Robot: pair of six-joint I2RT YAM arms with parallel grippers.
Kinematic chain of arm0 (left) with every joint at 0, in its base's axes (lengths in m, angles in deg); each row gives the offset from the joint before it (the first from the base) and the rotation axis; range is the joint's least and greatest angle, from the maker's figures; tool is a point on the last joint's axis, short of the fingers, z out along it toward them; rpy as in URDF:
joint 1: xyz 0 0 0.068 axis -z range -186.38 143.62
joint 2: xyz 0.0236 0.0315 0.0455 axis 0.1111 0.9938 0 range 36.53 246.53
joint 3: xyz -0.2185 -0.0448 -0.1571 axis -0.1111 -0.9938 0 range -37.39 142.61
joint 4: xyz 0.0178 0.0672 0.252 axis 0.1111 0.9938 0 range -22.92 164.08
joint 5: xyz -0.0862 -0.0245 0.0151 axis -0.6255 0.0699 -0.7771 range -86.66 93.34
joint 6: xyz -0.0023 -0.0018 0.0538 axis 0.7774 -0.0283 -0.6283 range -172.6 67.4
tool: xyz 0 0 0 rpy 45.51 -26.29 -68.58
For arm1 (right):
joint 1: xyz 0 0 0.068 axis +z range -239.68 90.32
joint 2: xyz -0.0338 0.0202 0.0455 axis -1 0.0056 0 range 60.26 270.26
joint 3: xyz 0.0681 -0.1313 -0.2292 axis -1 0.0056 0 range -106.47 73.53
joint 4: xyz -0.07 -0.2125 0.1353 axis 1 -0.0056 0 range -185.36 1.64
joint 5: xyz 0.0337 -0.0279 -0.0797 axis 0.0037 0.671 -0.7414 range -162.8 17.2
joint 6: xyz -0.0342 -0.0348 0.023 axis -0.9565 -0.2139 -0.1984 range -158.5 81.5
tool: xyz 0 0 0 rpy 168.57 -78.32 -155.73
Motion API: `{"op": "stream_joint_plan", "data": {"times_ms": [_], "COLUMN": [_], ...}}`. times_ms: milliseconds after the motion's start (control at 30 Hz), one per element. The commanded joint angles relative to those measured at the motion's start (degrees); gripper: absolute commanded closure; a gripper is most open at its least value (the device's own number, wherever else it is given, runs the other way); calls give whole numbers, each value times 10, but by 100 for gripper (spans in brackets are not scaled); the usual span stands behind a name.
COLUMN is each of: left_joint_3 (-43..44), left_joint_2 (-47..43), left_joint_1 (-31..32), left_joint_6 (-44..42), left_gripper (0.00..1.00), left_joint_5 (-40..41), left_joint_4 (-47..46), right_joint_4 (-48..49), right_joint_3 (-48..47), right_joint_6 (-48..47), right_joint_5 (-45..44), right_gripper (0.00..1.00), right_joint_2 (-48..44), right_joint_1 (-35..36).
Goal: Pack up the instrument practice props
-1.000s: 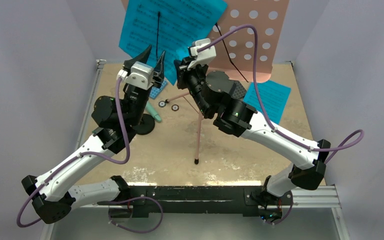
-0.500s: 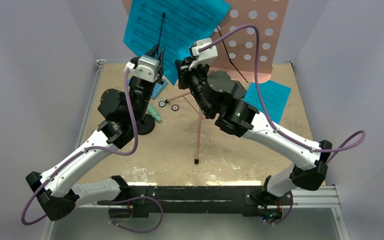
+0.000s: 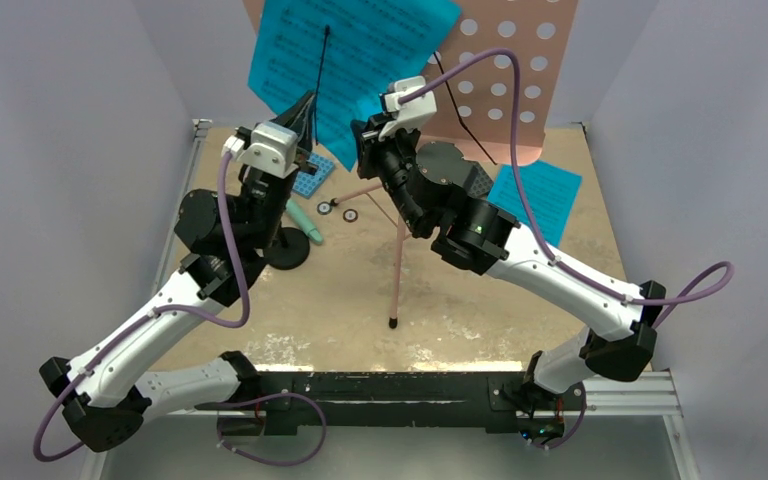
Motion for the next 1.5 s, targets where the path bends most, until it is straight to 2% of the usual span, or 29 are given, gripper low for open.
{"op": "stream_joint_plan", "data": {"times_ms": [0,167,333,500,633,1000,1200,1367,1467], "left_joint_3": [-14,-14,15,68,88,123,124,115,86], "left_joint_2": [-24,-28,-13,14,22,58,66,55,34], "left_joint_1": [0,1,0,0,1,-7,-16,-17,-17], "left_joint_6": [8,6,12,46,58,44,51,58,57], "left_gripper": [100,100,62,51,46,69,71,98,100], "left_joint_5": [-29,-29,1,38,51,71,69,52,31], "left_joint_4": [-34,-23,30,123,150,175,177,168,133], "right_joint_4": [4,2,1,1,1,-13,-14,-13,-12], "right_joint_3": [-15,-15,-15,-19,-18,-17,-13,-13,-12], "right_joint_6": [0,1,2,2,0,-2,-1,-2,-3], "right_joint_5": [9,9,8,10,9,12,14,13,13], "right_gripper": [100,100,100,100,100,100,100,100,100], "right_joint_2": [-28,-29,-31,-28,-29,-31,-34,-35,-36], "right_joint_1": [-1,-2,-2,-2,-2,-2,-1,-2,-2]}}
